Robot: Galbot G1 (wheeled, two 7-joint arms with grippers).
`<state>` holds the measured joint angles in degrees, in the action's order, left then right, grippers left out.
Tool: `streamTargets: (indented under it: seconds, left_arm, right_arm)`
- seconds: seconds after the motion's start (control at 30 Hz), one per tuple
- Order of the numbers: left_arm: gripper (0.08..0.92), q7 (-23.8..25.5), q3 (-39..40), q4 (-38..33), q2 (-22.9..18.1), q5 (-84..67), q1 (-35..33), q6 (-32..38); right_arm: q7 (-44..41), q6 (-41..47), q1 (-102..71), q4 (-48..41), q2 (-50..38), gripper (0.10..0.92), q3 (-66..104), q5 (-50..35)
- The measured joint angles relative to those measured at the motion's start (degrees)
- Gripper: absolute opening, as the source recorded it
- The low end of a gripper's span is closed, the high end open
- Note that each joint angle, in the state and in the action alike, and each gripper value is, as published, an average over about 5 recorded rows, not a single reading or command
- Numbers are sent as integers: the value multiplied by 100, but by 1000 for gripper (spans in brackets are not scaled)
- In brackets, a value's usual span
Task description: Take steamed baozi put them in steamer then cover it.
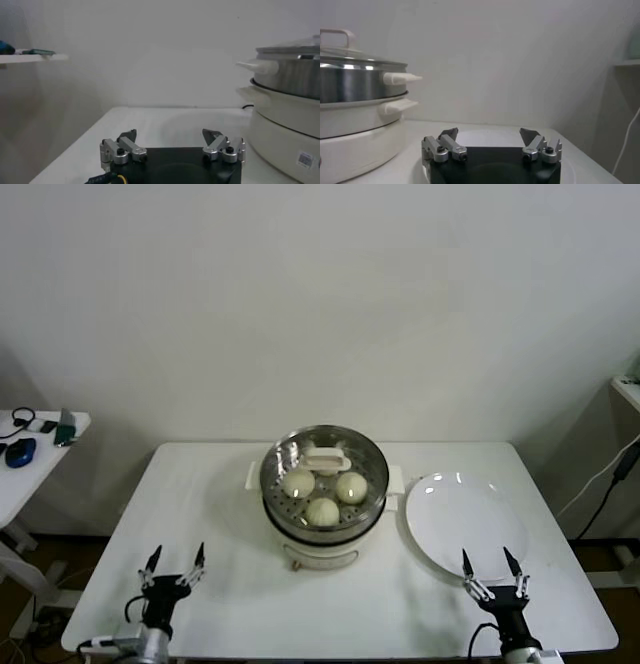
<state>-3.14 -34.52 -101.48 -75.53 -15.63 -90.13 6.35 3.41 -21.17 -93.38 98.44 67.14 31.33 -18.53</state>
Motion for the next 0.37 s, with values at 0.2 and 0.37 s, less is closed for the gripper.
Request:
streamTargets:
  seconds: [0.2, 0.37]
  left_arm:
    - [823, 46, 5, -55, 4, -68, -98, 101]
    - [823, 84, 5, -99, 14, -84, -141, 157]
  right_arm:
    - [-2, -26, -25, 17, -7, 823, 20, -16]
    - [-14, -45, -36, 31, -15, 823, 32, -51]
